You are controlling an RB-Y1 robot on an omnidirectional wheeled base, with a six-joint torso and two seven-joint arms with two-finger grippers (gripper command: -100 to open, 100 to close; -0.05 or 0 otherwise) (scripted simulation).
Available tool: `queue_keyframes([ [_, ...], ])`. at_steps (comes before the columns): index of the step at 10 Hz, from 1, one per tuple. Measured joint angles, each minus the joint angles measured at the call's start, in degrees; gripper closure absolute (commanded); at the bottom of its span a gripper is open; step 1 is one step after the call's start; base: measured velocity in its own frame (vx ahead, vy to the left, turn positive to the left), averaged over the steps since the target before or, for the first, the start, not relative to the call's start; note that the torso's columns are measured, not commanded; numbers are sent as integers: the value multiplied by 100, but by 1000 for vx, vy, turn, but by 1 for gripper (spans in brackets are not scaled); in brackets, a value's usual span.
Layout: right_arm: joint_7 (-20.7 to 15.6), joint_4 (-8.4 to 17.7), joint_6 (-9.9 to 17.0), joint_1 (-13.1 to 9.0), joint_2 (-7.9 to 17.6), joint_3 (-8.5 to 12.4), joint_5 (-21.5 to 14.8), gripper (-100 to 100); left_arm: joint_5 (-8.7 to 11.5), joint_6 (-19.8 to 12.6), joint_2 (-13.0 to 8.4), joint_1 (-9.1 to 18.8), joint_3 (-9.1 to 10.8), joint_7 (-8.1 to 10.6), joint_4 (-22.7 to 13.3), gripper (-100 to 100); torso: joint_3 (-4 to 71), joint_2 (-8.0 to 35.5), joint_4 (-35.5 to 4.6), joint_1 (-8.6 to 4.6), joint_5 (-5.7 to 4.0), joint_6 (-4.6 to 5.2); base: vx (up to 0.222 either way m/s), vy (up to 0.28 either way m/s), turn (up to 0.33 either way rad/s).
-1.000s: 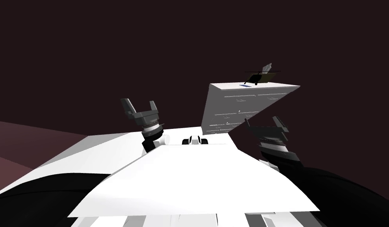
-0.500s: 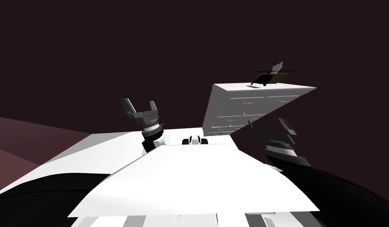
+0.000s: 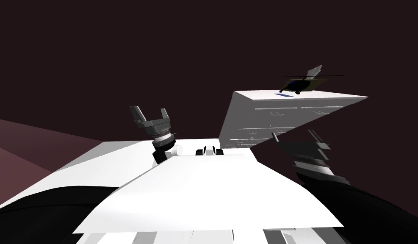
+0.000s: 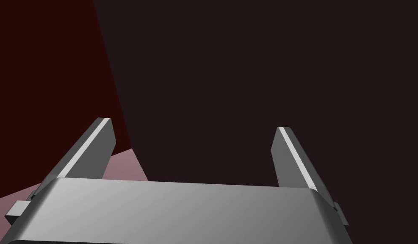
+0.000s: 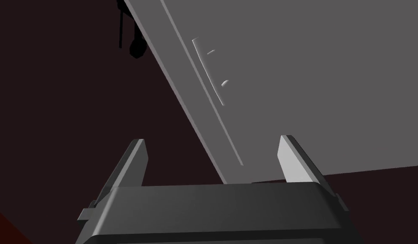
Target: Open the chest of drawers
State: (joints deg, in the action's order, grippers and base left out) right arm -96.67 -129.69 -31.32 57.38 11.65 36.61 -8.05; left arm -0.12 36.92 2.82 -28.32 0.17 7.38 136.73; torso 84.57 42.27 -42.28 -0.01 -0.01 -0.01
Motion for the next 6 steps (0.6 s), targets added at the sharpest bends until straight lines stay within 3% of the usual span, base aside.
queue_keyframes([
  [6, -915, 125, -40, 243, 114, 357, -38, -100, 0, 0, 0, 0, 0, 0, 0, 0, 0, 0, 0, 2, 1, 0, 61, 18, 52],
])
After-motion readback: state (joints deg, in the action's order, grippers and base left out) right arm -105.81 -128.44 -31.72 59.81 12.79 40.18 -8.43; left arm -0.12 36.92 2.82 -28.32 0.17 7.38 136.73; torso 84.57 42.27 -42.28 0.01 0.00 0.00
